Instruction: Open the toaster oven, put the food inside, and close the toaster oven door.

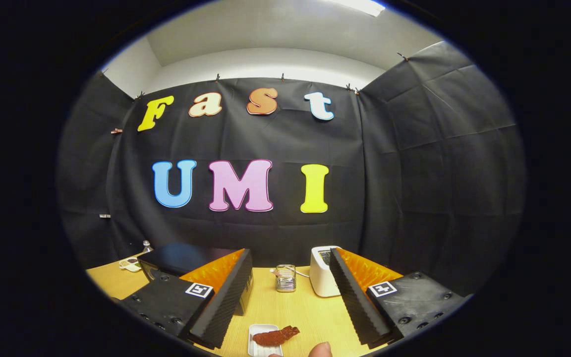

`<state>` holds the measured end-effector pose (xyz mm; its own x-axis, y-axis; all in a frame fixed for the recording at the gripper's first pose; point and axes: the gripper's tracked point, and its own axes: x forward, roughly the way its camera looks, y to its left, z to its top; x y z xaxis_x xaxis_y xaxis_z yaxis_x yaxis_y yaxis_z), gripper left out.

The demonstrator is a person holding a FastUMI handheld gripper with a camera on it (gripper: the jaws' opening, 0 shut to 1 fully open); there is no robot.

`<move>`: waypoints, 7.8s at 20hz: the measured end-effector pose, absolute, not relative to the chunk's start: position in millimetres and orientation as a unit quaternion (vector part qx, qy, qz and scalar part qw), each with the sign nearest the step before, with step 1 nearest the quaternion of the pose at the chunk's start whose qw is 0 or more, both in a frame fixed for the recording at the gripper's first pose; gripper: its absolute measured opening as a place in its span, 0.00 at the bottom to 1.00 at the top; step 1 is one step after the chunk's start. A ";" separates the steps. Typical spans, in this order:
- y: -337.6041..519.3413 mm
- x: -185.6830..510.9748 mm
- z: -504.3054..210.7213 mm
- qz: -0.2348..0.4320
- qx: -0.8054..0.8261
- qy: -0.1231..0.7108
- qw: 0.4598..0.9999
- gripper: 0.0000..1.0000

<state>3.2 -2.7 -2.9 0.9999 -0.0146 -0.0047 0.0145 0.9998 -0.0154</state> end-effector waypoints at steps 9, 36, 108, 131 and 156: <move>26.2 9.3 -6.9 0.001 -0.025 -0.009 1.000 0.98; 300.9 41.0 -127.3 0.106 -0.010 0.014 0.994 0.98; 94.7 -40.6 -168.0 0.067 -0.011 0.090 0.994 0.98; 7.4 27.9 -284.9 0.191 0.144 0.411 0.880 0.74; 168.7 3.8 -133.1 0.301 0.167 0.169 0.924 0.16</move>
